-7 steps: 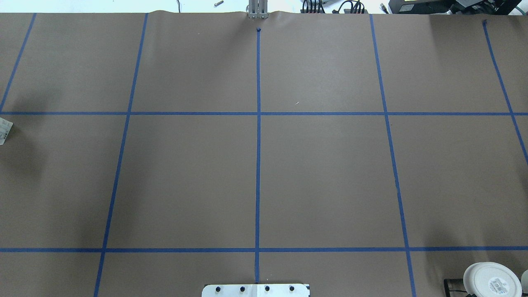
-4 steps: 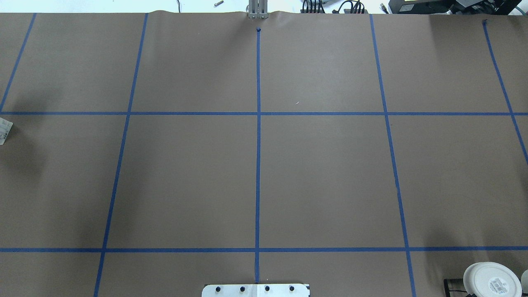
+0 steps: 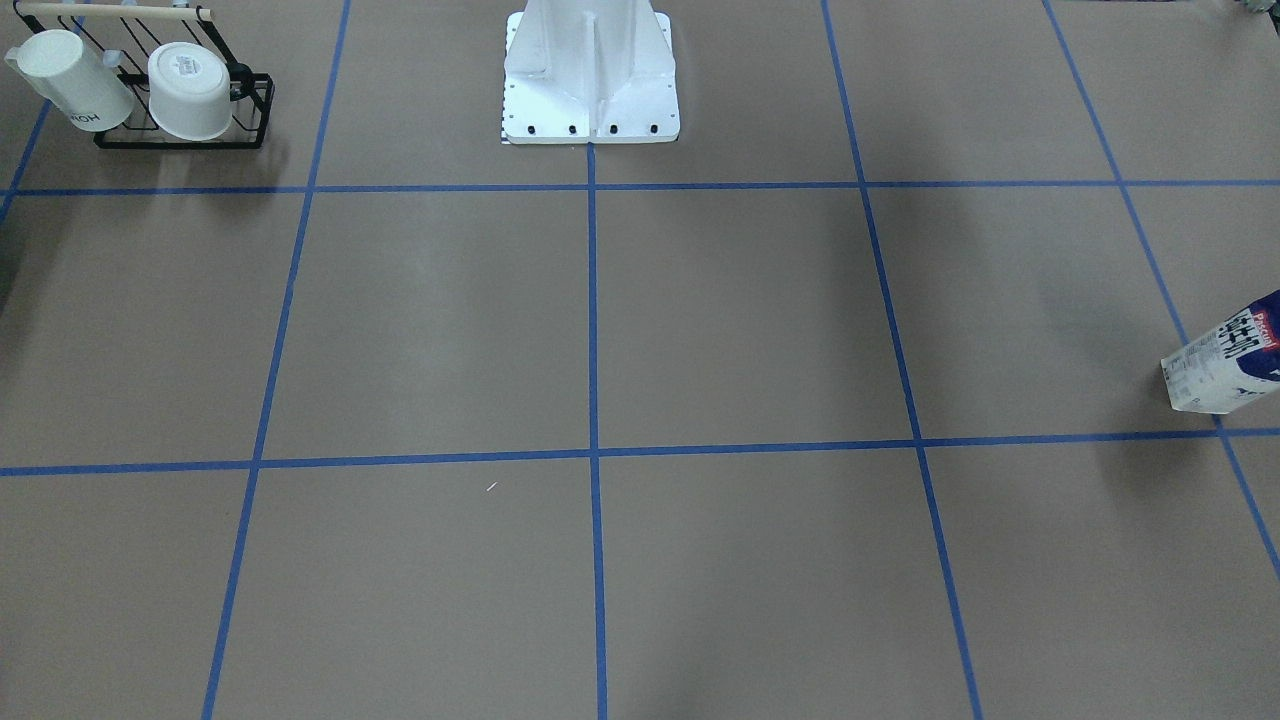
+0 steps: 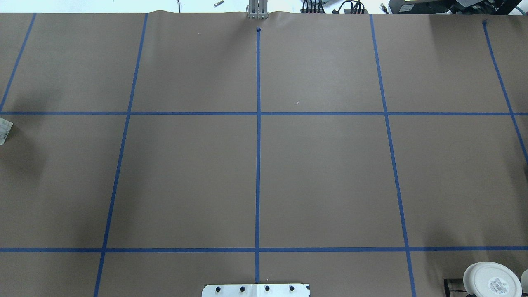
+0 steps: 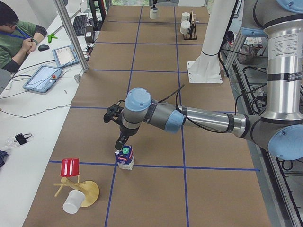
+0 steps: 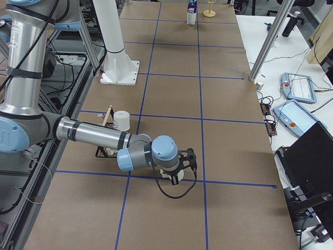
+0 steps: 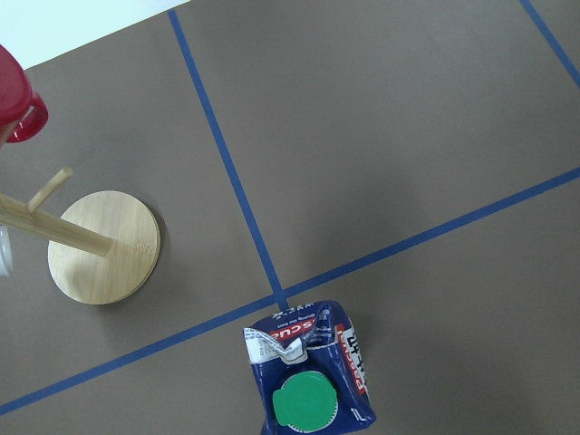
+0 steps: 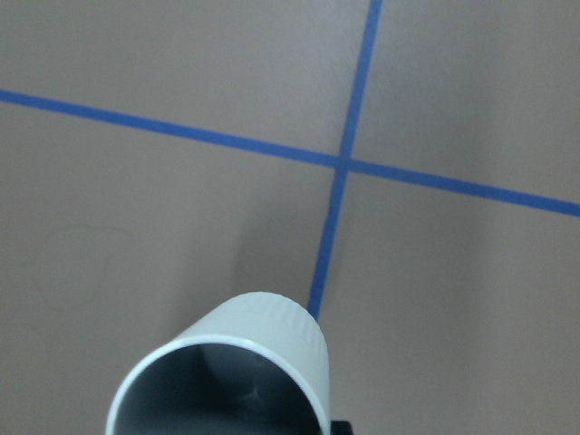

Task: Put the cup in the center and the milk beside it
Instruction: 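Carry the white mug with the right gripper toward the table center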

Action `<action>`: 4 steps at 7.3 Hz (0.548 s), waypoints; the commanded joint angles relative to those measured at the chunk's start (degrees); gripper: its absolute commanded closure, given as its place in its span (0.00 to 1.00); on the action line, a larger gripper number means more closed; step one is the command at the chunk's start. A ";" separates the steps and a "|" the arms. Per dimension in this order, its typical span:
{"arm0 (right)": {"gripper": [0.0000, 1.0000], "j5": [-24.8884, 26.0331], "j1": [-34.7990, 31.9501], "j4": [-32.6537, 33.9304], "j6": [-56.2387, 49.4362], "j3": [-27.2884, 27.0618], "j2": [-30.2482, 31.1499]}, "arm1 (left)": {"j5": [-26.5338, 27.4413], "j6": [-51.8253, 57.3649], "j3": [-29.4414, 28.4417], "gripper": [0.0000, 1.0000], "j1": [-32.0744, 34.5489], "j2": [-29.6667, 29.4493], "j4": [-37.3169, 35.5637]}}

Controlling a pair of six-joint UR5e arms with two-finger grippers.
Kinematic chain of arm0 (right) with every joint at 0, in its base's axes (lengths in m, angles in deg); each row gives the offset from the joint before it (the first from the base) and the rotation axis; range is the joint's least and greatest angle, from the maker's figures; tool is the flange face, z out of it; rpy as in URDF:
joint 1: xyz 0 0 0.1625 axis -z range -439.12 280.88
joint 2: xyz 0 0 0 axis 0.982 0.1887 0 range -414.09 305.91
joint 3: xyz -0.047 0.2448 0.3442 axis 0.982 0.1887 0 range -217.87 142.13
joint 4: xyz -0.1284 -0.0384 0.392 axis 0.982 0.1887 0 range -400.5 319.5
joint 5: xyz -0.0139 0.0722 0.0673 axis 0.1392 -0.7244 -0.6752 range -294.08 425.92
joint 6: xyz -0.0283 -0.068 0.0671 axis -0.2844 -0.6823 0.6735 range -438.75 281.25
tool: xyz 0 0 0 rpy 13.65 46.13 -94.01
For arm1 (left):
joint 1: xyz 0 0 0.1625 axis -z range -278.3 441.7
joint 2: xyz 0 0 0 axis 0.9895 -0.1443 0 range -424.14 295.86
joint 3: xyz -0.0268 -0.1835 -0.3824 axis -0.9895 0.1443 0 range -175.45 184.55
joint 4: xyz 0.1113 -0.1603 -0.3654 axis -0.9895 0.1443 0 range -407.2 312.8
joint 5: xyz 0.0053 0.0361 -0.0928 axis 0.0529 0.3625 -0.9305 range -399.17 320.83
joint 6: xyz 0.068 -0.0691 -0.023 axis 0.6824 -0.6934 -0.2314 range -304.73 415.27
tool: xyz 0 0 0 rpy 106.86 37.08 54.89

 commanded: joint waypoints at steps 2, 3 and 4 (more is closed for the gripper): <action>1.00 -4.50 3.82 14.11 14.20 -11.35 -11.78 | 0.00 -0.18 -0.04 0.01 0.00 0.23 -0.06; 1.00 -2.95 9.33 14.02 24.56 -11.97 -17.13 | 0.00 -0.18 0.05 0.01 0.00 0.58 -0.06; 1.00 -0.58 14.70 14.01 34.93 -12.67 -22.14 | 0.00 -0.18 0.14 0.01 0.00 0.58 -0.06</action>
